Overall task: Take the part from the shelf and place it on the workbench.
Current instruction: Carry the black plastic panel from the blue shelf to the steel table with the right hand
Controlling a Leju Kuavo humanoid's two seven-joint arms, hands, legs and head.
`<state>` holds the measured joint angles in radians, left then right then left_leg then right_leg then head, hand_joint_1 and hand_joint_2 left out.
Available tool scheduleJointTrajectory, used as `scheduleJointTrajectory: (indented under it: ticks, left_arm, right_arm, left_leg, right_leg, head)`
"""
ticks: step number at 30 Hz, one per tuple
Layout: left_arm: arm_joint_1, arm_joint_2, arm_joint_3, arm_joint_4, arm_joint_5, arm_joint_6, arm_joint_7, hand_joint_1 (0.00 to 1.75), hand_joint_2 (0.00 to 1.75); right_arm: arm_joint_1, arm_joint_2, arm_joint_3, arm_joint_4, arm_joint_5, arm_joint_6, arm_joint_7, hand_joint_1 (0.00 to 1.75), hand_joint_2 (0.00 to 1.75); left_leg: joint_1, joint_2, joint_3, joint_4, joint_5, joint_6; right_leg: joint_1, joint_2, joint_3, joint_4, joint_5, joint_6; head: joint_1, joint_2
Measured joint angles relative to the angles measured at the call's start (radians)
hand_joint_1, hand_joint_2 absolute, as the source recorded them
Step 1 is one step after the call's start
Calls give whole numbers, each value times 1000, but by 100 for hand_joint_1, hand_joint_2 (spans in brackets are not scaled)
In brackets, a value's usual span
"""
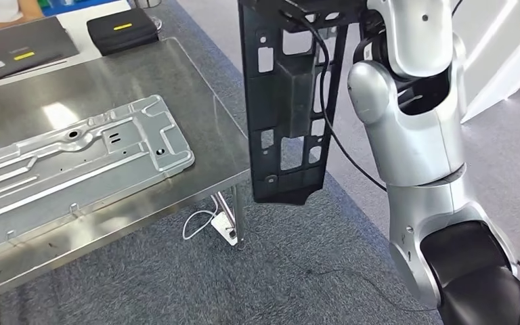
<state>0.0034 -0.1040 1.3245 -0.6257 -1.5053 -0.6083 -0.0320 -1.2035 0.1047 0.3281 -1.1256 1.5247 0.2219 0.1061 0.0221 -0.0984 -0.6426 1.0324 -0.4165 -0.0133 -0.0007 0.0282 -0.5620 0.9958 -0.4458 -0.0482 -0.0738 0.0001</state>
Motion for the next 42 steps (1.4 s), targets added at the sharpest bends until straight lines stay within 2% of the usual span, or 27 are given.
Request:
scheduleJointTrajectory:
  ticks: [2,4,5,6,8,9,11,13,14,16,18,19,20,21,22,23,25,27,29,31,33,35,36,37,39,41,42]
  left_arm:
    - [-1,10,0,4,0,2,-3,0,175]
    - [-3,18,-1,8,0,3,-5,0,175]
    - [-2,20,-1,11,0,3,-5,0,175]
    - [-1,23,-1,13,0,3,-5,0,175]
    - [-1,29,-1,17,0,3,-7,0,175]
    - [-1,32,-1,19,0,3,-8,0,175]
    - [-1,34,-2,24,0,2,-9,0,175]
    - [1,37,-3,31,0,-4,-15,0,175]
    - [3,39,-3,35,0,-8,-19,0,175]
    - [6,48,-7,45,0,-12,-26,0,175]
    - [5,56,-12,56,0,-14,-30,0,175]
    - [5,59,-16,61,0,-14,-32,0,175]
    - [5,61,-18,66,0,-15,-32,0,175]
    - [6,63,-21,70,0,-15,-33,0,175]
    - [7,65,-22,74,0,-15,-33,0,175]
    - [7,67,-23,76,0,-15,-33,0,175]
    - [8,70,-27,86,0,-14,-36,0,175]
    - [9,74,-30,96,0,-12,-40,0,175]
    - [12,79,-33,106,0,-12,-43,0,175]
    - [13,88,-37,117,0,-10,-47,0,175]
    - [13,101,-46,127,0,-7,-52,0,175]
    - [13,110,-56,138,0,-3,-58,0,175]
    - [14,114,-58,144,0,-1,-60,0,175]
    - [15,117,-60,149,0,0,-62,0,175]
    - [16,127,-67,160,0,5,-66,0,175]
    - [16,137,-79,174,0,12,-72,0,175]
    - [16,139,-84,181,0,15,-75,0,175]
  right_arm:
    - [-7,2,0,3,-1,0,0,175,175]
    - [-10,2,0,9,-2,0,0,175,175]
    - [-9,2,0,12,-2,0,0,175,175]
    - [-9,2,1,15,-2,0,0,175,175]
    - [-10,2,1,19,-3,0,0,175,175]
    - [-12,2,1,20,-3,0,0,175,175]
    - [-15,3,1,20,-4,0,0,175,175]
    - [-19,5,3,21,-6,0,-2,175,175]
    - [-21,6,4,21,-8,0,-2,175,175]
    - [-25,6,5,23,-11,0,-3,175,175]
    - [-26,6,5,26,-13,0,-3,175,175]
    - [-24,6,6,28,-14,0,-3,175,175]
    - [-23,6,6,31,-14,0,-3,175,175]
    - [-22,6,6,34,-14,0,-3,175,175]
    - [-22,5,6,35,-14,0,-3,175,175]
    - [-23,5,6,36,-14,0,-3,175,175]
    - [-26,5,7,37,-15,-1,-3,175,175]
    - [-30,5,7,38,-18,-1,-4,175,175]
    - [-34,6,8,39,-21,-2,-4,175,175]
    - [-38,8,10,41,-24,-2,-5,175,175]
    - [-41,9,10,43,-28,-4,-5,175,175]
    - [-40,8,11,47,-32,-4,-5,175,175]
    - [-38,8,11,49,-35,-5,-5,175,175]
    - [-37,8,11,52,-36,-5,-5,175,175]
    - [-38,7,11,54,-37,-6,-4,175,175]
    - [-43,7,12,55,-36,-8,0,175,175]
    - [-45,6,13,54,-35,-9,3,175,175]
  left_leg:
    - [-1,61,-44,92,-54,-10]
    - [5,87,-101,209,-103,-22]
    - [8,91,-112,232,-105,-27]
    - [11,96,-102,215,-88,-32]
    - [15,123,-32,91,-33,-39]
    - [14,140,0,35,-12,-37]
    - [10,153,22,-8,-3,-21]
    - [9,132,18,-2,-3,-2]
    - [10,122,16,-2,-2,4]
    - [14,104,13,-3,1,17]
    - [11,85,8,-4,4,24]
    - [9,73,7,-3,4,26]
    - [6,61,6,-3,5,27]
    - [2,47,6,-3,5,28]
    - [-1,32,7,-3,6,28]
    - [-3,19,9,-3,6,29]
    - [-3,-3,8,-5,10,25]
    - [5,-19,3,-8,16,14]
    - [8,-29,0,-13,21,4]
    - [2,10,-16,18,-2,-2]
    - [1,67,-67,124,-60,-8]
    - [7,88,-120,234,-100,-19]
    - [10,92,-125,247,-97,-25]
    - [13,97,-110,221,-76,-30]
    - [16,125,-37,94,-21,-36]
    - [12,145,9,8,2,-26]
    - [10,144,12,2,-1,-17]
  right_leg:
    - [-3,-27,8,-13,6,0]
    - [-3,-55,5,-11,5,0]
    - [-4,-68,4,-8,3,3]
    - [-5,-82,3,-5,0,6]
    - [-9,-107,2,9,-11,19]
    - [-8,-117,1,18,-18,27]
    - [-2,-133,2,29,-29,40]
    - [1,-149,6,30,-35,49]
    - [-1,-145,6,35,-42,54]
    - [-8,-101,-18,93,-84,62]
    - [-11,-48,-80,222,-151,64]
    - [-11,-38,-111,283,-173,63]
    - [-10,-33,-131,318,-176,59]
    - [-8,-30,-133,316,-161,54]
    - [-5,-25,-114,269,-126,45]
    - [-1,-12,-83,198,-85,33]
    - [5,24,-29,78,-33,7]
    - [13,34,-18,45,-26,-5]
    - [13,11,-9,26,-17,-5]
    - [6,-15,5,2,-6,-6]
    - [4,-39,10,-8,-1,-8]
    - [3,-65,7,-5,-3,-7]
    - [2,-78,5,-3,-5,-4]
    - [0,-90,4,2,-9,0]
    - [-2,-114,3,17,-21,13]
    - [2,-132,1,33,-34,27]
    - [5,-138,0,36,-38,33]
  head:
    - [-4,0]
    - [-5,0]
    - [-5,0]
    - [-5,0]
    - [-5,0]
    - [-4,0]
    - [-4,0]
    - [-3,0]
    - [-3,0]
    - [-3,0]
    - [-3,0]
    - [-3,0]
    - [-3,0]
    - [-3,0]
    - [-3,0]
    - [-3,0]
    - [-5,0]
    - [-6,0]
    - [-5,0]
    - [-7,0]
    - [-10,0]
    - [-10,0]
    - [-10,0]
    - [-10,0]
    - [-10,0]
    - [-9,0]
    - [-8,0]
